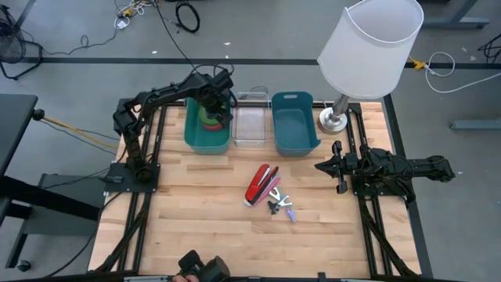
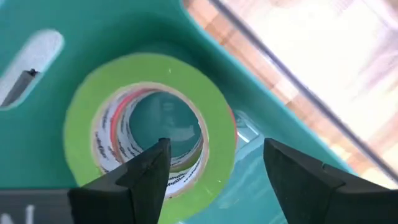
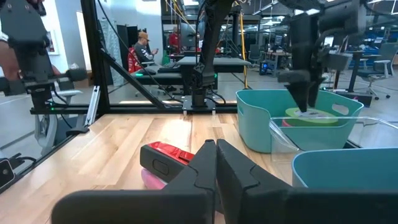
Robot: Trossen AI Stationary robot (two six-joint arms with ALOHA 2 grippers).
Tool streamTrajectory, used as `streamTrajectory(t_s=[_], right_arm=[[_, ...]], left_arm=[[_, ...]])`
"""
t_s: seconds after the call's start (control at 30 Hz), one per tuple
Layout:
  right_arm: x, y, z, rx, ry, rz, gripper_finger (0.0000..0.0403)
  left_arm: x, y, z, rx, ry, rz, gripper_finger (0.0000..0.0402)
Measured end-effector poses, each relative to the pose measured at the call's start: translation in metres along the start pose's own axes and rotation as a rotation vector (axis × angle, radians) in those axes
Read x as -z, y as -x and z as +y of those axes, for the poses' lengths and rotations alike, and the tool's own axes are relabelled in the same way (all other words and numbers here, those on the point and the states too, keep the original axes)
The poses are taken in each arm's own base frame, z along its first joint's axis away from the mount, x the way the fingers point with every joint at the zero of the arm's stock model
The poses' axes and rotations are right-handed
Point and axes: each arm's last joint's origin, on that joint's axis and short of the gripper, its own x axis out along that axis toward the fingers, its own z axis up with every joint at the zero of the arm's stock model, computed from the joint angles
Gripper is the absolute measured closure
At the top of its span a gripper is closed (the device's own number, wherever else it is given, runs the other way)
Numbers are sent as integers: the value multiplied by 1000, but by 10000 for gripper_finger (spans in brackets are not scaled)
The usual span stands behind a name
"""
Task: Pick and place Stapler, Stapler remover, tape
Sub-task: Put the red stapler into the transparent bin
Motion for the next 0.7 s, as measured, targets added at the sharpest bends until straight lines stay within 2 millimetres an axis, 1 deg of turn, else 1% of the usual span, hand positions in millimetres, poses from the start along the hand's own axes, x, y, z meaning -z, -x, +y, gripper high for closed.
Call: streamTrajectory(t_s=[0.17,0.3,0.53,0.7], right_arm=[[0,0,0,0,0,0,387],[0,0,0,0,0,0,387],[0,0,0,0,0,0,387],[0,0,0,-1,0,0,387]], left_arm=[[-8,20,-1,2,-3,-23,153],[-12,28,-7,7,-17,-46,154],[-8,33,-20,16,-56,-20,154],[-4,46,-36,45,-119,-53,154]])
